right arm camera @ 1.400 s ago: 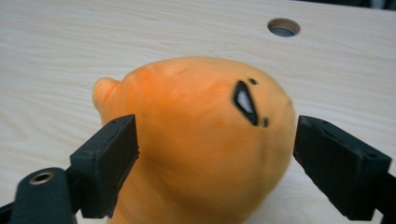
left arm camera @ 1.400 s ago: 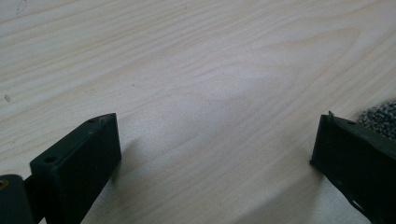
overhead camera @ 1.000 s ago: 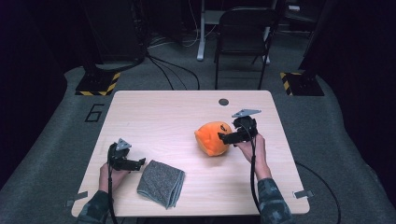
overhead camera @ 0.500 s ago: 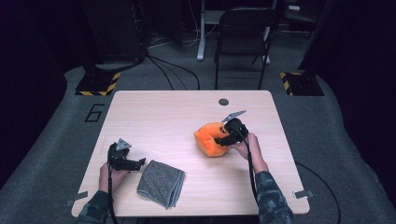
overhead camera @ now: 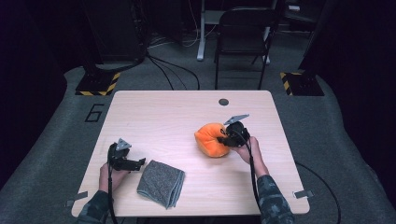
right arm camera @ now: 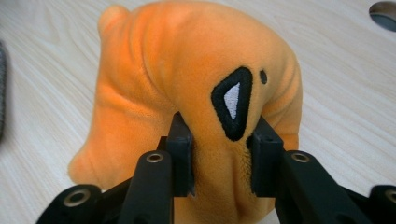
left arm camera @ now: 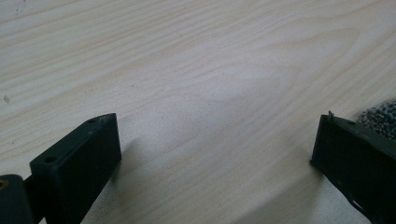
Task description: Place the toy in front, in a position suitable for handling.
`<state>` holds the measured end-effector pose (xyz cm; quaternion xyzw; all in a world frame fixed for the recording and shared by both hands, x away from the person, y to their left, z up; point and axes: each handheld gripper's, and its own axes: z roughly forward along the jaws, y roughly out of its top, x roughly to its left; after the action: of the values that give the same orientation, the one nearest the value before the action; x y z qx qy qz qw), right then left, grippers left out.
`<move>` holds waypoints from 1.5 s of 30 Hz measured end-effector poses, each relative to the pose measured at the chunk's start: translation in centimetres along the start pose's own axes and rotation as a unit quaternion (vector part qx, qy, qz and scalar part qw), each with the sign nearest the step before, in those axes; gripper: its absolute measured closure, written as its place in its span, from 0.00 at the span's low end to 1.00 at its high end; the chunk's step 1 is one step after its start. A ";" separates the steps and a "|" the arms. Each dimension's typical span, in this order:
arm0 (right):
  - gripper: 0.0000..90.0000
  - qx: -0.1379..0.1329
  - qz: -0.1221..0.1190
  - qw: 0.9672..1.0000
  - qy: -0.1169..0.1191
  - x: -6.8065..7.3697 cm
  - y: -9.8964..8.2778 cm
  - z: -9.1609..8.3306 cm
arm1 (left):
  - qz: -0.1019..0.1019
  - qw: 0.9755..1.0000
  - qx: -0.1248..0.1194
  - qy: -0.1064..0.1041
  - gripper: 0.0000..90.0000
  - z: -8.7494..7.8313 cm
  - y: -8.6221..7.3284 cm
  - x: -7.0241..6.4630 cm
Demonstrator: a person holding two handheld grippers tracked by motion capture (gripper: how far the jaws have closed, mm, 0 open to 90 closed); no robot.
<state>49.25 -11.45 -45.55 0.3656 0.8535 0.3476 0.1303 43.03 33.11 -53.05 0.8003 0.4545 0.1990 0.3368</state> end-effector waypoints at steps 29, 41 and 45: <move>0.76 -0.106 0.155 0.978 -0.092 4.8 0.5 -3.6 | 0.000 1.000 0.000 0.000 0.01 0.0 0.0 0.0; 0.76 -0.124 0.194 0.964 -0.130 5.7 0.3 -1.3 | 0.000 1.000 0.000 0.000 0.01 0.0 0.0 0.0; 0.75 -0.119 0.207 0.962 -0.130 5.9 0.1 -0.5 | 0.000 1.000 0.000 0.000 0.01 0.0 0.0 0.0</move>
<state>44.95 -7.43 -44.96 0.5581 0.6877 0.4152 0.2078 43.03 33.11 -53.05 0.8003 0.4545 0.1990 0.3367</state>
